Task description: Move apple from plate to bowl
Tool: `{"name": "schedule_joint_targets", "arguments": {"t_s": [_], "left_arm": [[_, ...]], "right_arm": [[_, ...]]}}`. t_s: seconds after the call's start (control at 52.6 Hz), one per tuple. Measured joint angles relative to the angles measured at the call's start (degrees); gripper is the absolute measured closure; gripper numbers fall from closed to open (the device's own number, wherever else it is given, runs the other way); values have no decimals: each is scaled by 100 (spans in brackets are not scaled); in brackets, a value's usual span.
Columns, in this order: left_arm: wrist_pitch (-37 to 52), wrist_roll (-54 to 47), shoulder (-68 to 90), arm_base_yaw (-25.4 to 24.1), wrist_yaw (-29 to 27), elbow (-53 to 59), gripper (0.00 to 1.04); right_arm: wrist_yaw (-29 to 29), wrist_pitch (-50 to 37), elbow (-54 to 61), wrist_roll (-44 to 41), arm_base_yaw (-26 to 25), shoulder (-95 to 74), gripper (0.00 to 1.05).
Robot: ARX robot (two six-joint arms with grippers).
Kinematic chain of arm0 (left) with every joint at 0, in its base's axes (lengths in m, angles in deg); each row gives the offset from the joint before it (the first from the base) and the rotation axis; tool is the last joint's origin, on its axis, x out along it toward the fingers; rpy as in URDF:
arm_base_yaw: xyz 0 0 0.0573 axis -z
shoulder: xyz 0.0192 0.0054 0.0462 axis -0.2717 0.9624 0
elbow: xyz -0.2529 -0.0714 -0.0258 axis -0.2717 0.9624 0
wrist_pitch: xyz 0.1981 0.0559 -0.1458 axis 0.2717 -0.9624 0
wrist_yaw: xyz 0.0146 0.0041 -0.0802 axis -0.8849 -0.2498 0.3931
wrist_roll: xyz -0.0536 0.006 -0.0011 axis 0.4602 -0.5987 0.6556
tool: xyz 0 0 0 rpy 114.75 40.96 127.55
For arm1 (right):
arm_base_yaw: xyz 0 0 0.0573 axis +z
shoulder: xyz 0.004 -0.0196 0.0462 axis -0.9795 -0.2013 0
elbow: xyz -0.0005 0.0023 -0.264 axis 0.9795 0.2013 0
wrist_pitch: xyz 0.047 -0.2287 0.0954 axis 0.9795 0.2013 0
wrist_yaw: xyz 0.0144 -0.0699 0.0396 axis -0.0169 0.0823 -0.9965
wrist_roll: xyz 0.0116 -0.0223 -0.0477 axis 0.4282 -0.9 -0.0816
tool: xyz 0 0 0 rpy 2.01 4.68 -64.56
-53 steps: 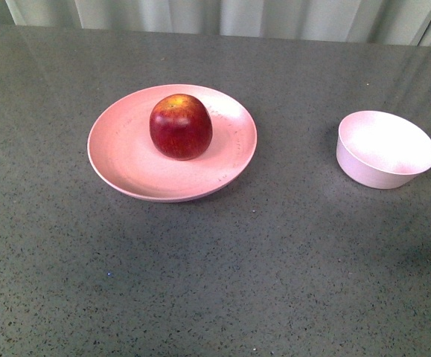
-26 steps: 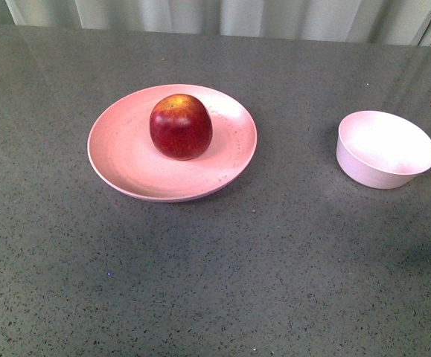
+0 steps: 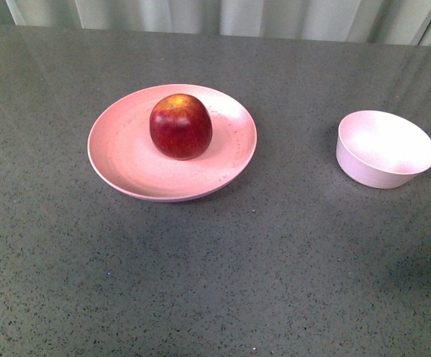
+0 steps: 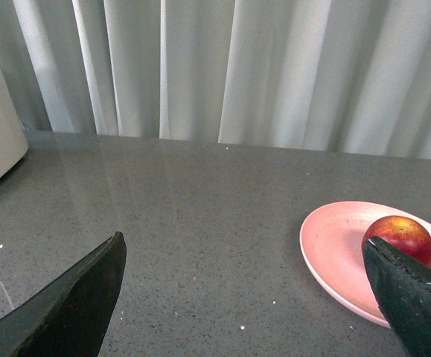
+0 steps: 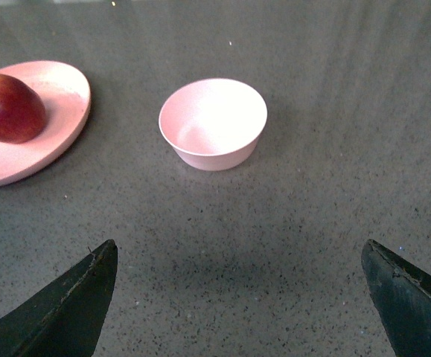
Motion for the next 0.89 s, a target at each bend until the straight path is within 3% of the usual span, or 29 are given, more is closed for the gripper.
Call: {"name": "schedule_joint_targets", "arguments": {"t_s": [0.152, 0.285, 0.57, 0.894], "left_arm": [[0, 0, 0, 0, 0, 0, 9], [0, -2, 0, 0, 0, 0, 9], [0, -2, 0, 0, 0, 0, 9], [0, -2, 0, 0, 0, 0, 9]], "right_arm": [[-590, -1644, -767, -372, -826, -2205, 9], [-638, -2481, -1403, -621, -1047, -3869, 9], [-450, -3530, -2476, -684, -903, -7311, 9], [-337, -3641, -3187, -92, -387, -8605, 9]]}}
